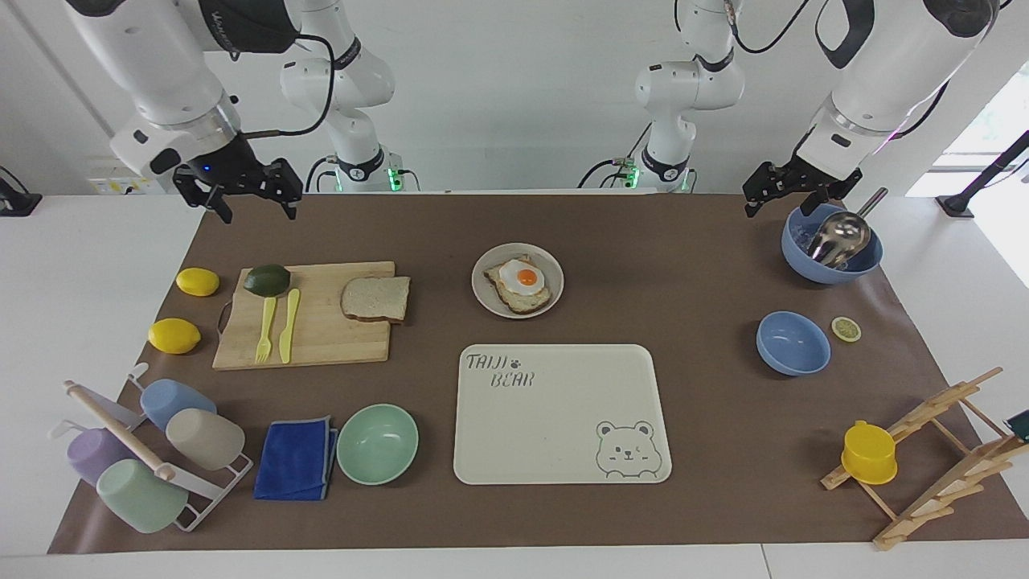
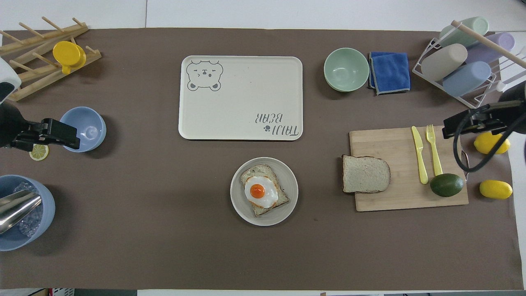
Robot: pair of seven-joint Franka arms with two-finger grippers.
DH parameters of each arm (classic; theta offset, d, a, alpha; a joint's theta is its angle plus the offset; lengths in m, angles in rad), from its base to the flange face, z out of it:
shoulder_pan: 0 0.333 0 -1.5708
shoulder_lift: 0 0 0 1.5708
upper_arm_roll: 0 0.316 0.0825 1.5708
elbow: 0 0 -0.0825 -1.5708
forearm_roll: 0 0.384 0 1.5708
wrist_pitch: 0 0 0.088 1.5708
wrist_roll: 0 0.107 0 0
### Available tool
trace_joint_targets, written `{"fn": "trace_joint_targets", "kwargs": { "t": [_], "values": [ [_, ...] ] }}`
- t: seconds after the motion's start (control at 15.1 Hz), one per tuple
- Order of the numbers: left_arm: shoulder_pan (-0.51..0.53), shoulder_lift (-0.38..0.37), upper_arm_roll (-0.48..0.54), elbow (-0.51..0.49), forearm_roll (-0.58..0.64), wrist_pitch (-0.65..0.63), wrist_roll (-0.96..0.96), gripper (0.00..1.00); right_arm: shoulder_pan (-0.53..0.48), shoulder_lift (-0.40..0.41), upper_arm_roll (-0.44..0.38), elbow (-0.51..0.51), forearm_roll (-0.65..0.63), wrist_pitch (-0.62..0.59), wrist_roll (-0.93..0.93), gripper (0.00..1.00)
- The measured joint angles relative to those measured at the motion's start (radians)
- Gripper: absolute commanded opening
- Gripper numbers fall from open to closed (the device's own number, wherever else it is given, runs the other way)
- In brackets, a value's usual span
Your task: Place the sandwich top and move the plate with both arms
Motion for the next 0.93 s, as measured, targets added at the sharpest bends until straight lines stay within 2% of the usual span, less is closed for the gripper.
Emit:
{"fn": "trace_joint_targets", "kwargs": {
  "t": [0.27, 0.4, 0.73, 0.86, 0.93],
  "values": [
    [0.000, 0.000, 0.000, 0.000, 0.000, 0.000, 0.000, 1.00, 0.176, 0.117, 0.006, -0.023, -0.063, 0.112, 0.149, 1.00],
    [0.000, 0.000, 0.000, 0.000, 0.000, 0.000, 0.000, 1.00, 0.229, 0.179, 0.007, -0.050, -0.072, 0.170, 0.256, 1.00],
    [0.000, 0.000, 0.000, 0.000, 0.000, 0.000, 0.000, 1.00, 0.258, 0.210, 0.007, -0.248, -0.077, 0.304, 0.428, 1.00],
    [0.000, 0.000, 0.000, 0.000, 0.000, 0.000, 0.000, 1.00, 0.265, 0.214, 0.007, -0.287, -0.083, 0.314, 0.458, 1.00],
    [0.000, 0.000, 0.000, 0.000, 0.000, 0.000, 0.000, 1.00, 0.270, 0.215, 0.007, -0.304, -0.085, 0.324, 0.464, 0.96]
  ]
}}
